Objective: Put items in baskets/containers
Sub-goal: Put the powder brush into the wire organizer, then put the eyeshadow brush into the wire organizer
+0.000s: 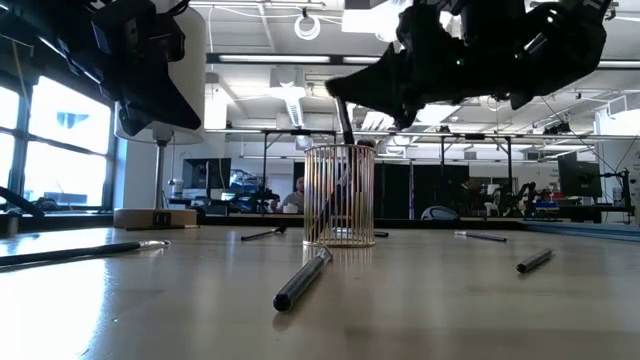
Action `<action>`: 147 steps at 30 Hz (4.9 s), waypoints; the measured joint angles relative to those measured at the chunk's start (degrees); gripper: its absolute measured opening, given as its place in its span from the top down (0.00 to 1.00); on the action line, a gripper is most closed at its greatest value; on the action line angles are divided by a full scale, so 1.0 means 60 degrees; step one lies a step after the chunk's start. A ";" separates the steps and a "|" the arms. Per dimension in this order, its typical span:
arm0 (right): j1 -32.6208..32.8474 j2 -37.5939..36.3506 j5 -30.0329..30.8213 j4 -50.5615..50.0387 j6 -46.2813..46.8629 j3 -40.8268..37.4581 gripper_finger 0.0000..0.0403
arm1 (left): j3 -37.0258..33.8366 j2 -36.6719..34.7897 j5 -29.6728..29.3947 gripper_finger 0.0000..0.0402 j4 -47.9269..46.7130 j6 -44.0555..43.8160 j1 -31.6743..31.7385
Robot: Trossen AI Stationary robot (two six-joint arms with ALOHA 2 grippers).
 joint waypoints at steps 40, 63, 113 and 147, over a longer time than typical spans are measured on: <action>-0.0861 -0.5224 0.1355 -1.4141 0.6844 0.0015 0.86 | 0.4350 0.2284 -0.2820 0.64 -0.5004 -0.3707 0.0004; -0.1871 -0.5231 0.0149 -1.4194 0.4659 0.0011 0.90 | 0.6368 0.7377 0.1894 0.64 -0.7908 -0.7850 -0.0437; -0.1871 -0.5242 -0.0108 -1.4219 0.4768 0.0004 0.87 | 0.5486 0.8087 0.1790 0.73 -0.5791 -0.7219 -0.0160; -0.1870 -0.5242 -0.0324 -1.4216 0.4768 0.0007 0.87 | 0.5497 0.8083 0.2481 0.96 -0.5784 -0.7501 -0.0193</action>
